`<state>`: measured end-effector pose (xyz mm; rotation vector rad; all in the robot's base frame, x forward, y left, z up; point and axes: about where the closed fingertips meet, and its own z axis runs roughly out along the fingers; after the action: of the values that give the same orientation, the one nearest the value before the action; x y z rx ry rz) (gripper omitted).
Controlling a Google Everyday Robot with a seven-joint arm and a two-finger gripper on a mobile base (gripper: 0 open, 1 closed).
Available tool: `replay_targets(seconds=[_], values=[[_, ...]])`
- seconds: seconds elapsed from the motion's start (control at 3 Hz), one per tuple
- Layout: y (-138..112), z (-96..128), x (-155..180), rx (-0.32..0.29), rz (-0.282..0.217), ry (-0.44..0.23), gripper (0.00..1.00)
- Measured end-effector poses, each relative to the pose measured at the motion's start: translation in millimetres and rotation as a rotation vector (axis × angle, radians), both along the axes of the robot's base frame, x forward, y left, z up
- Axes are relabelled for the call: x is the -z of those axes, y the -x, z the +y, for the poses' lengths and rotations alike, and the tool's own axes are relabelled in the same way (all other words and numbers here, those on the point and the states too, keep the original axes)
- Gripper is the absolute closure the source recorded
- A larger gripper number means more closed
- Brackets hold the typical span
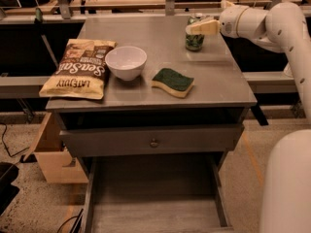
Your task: Place green can into middle drawer
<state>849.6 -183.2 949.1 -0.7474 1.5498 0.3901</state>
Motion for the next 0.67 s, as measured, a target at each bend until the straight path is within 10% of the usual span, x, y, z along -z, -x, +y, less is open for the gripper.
replay_targets(seconds=[0.67], values=[[-19.5,19.7,27.7,-0.017,0.068,-0.115,0.17]])
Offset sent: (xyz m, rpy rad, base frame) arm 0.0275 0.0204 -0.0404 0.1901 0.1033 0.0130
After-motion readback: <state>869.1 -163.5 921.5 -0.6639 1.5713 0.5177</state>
